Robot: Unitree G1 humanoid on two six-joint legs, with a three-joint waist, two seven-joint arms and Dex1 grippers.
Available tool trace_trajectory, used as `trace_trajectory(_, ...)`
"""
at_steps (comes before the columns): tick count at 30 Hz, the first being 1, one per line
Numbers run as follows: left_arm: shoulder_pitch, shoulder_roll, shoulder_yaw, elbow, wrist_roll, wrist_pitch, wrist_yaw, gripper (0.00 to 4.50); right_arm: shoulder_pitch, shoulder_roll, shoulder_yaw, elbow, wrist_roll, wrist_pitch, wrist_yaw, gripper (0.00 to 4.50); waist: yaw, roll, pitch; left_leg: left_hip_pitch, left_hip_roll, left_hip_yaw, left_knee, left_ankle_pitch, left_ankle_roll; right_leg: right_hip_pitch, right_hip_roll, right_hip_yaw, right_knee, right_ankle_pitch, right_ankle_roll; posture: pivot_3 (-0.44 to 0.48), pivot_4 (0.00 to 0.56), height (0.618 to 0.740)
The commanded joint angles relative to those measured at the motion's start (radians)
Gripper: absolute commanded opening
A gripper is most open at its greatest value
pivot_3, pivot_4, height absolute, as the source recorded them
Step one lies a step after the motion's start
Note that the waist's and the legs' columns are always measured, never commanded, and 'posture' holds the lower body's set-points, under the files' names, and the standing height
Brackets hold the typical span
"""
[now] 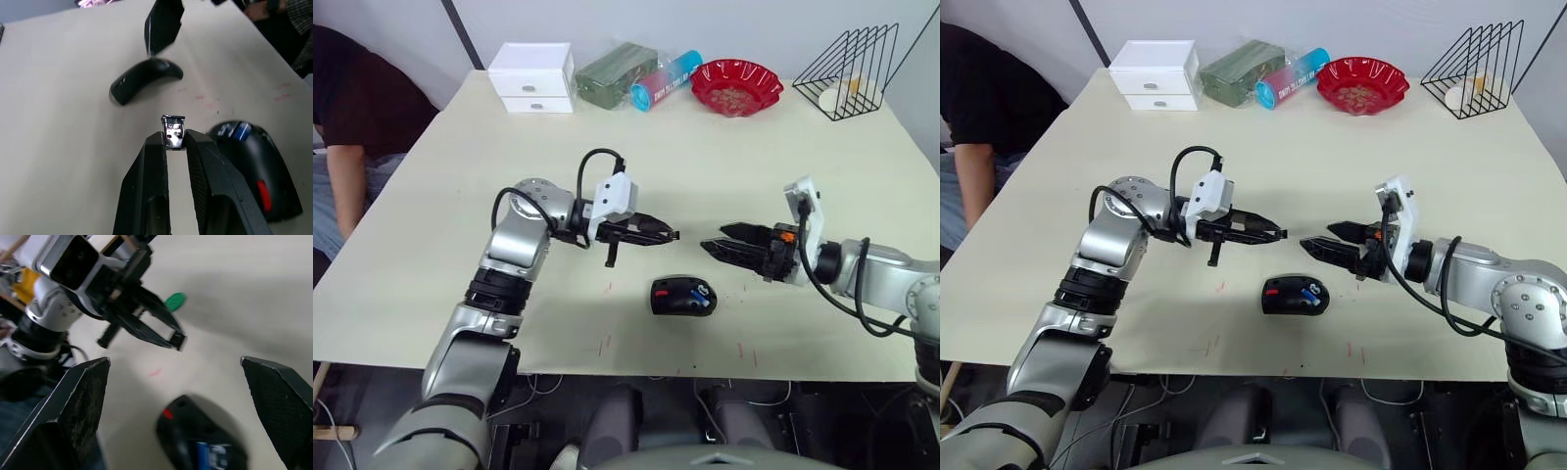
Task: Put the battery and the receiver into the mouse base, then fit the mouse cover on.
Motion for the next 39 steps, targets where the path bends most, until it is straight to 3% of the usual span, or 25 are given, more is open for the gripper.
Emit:
trace_trajectory(1,-0.028,-0.005,-0.003,-0.035,-0.022,-0.002,-0.001,0.09,-0.041,0.000,0.033,0.048,0.166,0.033,-0.134,4.50,0.000,0.000,0.000,0.000,0.000,0.000,0.000,0.000,0.000,0.000,0.000,0.000,0.000,0.000,0.000,0.000,0.150,0.740)
trace_trajectory(10,-0.042,-0.033,-0.015,-0.041,-0.029,0.002,-0.004,0.09,-0.077,0.001,0.102,0.128,0.355,-0.007,-0.328,4.50,-0.001,0.000,0.000,-0.001,0.000,-0.001,0.000,0.000,0.000,0.000,0.000,-0.001,-0.001,0.000,0.000,0.000,0.150,0.740)
trace_trajectory(15,-0.040,-0.032,-0.023,-0.041,-0.026,-0.007,-0.020,0.09,-0.092,-0.005,0.125,0.147,0.425,-0.031,-0.386,2.39,-0.003,0.000,0.000,-0.001,0.000,-0.001,0.000,0.000,0.000,0.000,0.000,-0.001,-0.001,0.000,0.000,0.000,0.150,0.740)
trace_trajectory(30,-0.040,-0.032,-0.038,-0.040,-0.029,-0.020,-0.047,0.09,-0.106,-0.025,0.164,0.154,0.496,-0.062,-0.422,2.39,-0.013,0.000,0.000,-0.004,0.000,-0.002,0.000,0.000,0.000,-0.002,0.000,-0.002,-0.002,0.000,0.000,0.000,0.150,0.740)
trace_trajectory(31,-0.040,-0.032,-0.038,-0.039,-0.029,-0.023,-0.048,0.09,-0.103,-0.027,0.165,0.153,0.495,-0.062,-0.422,1.85,-0.014,0.000,0.000,-0.005,0.000,-0.002,0.000,0.000,0.000,-0.004,0.000,-0.002,-0.001,0.000,0.000,0.000,0.150,0.740)
trace_trajectory(34,-0.038,-0.028,-0.039,-0.038,-0.031,-0.024,-0.050,0.09,-0.100,-0.030,0.165,0.153,0.494,-0.061,-0.417,0.81,-0.018,0.000,0.000,-0.015,0.000,-0.003,0.002,0.000,0.000,-0.013,0.000,-0.003,0.001,0.000,0.000,0.000,0.150,0.740)
trace_trajectory(35,-0.037,-0.027,-0.039,-0.040,-0.032,-0.024,-0.049,0.09,-0.100,-0.032,0.165,0.153,0.491,-0.060,-0.414,0.20,-0.020,0.000,0.000,-0.016,0.000,-0.003,0.002,0.000,0.000,-0.013,0.000,-0.003,0.001,0.000,0.000,0.000,0.150,0.740)
trace_trajectory(39,-0.032,-0.023,-0.042,-0.043,-0.034,-0.027,-0.052,0.09,-0.103,-0.030,0.170,0.157,0.493,-0.065,-0.417,0.09,-0.021,0.000,0.000,-0.016,0.000,-0.003,0.001,0.000,0.000,-0.014,0.000,-0.003,0.000,0.000,0.000,0.000,0.150,0.740)
